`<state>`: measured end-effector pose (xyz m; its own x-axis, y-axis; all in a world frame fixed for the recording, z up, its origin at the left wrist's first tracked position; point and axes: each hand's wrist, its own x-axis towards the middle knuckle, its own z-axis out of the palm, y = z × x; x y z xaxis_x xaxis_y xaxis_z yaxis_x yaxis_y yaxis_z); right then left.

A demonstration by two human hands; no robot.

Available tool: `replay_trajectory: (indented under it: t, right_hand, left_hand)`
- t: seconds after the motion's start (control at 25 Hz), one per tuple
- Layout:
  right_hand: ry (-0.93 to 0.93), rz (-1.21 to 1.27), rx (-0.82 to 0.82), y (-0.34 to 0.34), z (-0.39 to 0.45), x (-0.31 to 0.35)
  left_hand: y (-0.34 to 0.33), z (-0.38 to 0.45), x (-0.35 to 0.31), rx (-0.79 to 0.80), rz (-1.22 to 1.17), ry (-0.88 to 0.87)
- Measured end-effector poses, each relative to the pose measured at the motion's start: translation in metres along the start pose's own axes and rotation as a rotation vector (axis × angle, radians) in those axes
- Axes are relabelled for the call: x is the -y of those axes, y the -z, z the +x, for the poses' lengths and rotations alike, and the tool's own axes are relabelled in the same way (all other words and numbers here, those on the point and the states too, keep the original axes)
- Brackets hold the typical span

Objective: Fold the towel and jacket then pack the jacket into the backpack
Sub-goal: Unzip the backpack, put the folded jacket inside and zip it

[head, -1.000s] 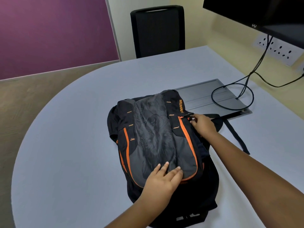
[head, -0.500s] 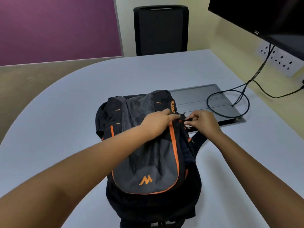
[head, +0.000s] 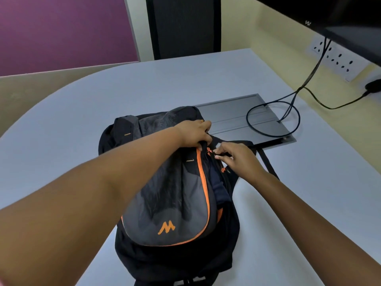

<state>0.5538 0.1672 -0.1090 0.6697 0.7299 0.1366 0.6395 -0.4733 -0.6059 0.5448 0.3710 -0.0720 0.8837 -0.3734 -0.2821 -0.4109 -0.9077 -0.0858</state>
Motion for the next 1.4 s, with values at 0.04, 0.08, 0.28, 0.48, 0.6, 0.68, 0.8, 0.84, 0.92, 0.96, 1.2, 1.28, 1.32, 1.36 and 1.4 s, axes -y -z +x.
replay_trajectory:
  t: [0.04,0.08,0.28,0.48,0.6,0.68,0.8,0.84,0.92,0.96,1.2,1.28,1.32,1.36,1.4]
  right_hand:
    - [0.019,-0.001,-0.012,-0.001,-0.003,0.0]
    - [0.017,0.027,-0.029,0.0,-0.006,-0.001]
    - [-0.072,0.267,-0.119,0.003,-0.032,-0.005]
    - [-0.098,0.275,-0.117,-0.005,-0.059,0.003]
    - [-0.091,0.255,-0.114,-0.006,-0.085,0.011]
    - [-0.087,0.24,-0.121,-0.007,-0.105,0.014]
    - [-0.109,0.259,-0.127,-0.01,-0.13,0.017]
    - [-0.103,0.268,-0.125,-0.011,-0.138,0.019]
    - [-0.108,0.305,-0.103,-0.009,-0.157,0.026]
    - [-0.126,0.322,-0.09,-0.007,-0.167,0.03]
    - [-0.268,0.295,-0.21,-0.034,-0.196,0.051]
    - [-0.298,0.334,-0.267,-0.043,-0.199,0.06]
    - [-0.307,0.361,-0.28,-0.047,-0.201,0.063]
    - [-0.312,0.38,-0.281,-0.05,-0.202,0.065]
    - [-0.306,0.382,-0.284,-0.053,-0.204,0.068]
  left_hand:
    - [-0.001,-0.001,0.002,-0.008,-0.024,-0.012]
    - [-0.001,-0.003,0.004,-0.016,-0.062,-0.015]
    - [-0.005,-0.006,0.008,-0.052,-0.219,-0.044]
    - [-0.004,-0.003,0.009,-0.044,-0.238,-0.057]
    - [-0.005,-0.003,0.014,-0.05,-0.238,-0.041]
    - [-0.006,-0.003,0.014,-0.055,-0.223,-0.018]
    - [-0.006,-0.002,0.011,-0.056,-0.155,0.026]
    - [-0.005,-0.003,0.01,-0.059,-0.12,0.041]
    - [-0.003,-0.005,0.008,-0.059,-0.036,0.07]
    - [-0.001,-0.006,0.006,-0.056,0.003,0.089]
    - [-0.01,-0.043,-0.042,-0.284,-0.133,0.214]
    - [-0.023,-0.085,-0.087,-0.558,-0.446,0.264]
    - [-0.03,-0.109,-0.114,-0.597,-0.664,0.292]
    - [-0.035,-0.132,-0.142,-0.535,-0.896,0.352]
    - [-0.038,-0.152,-0.17,-0.395,-1.136,0.419]
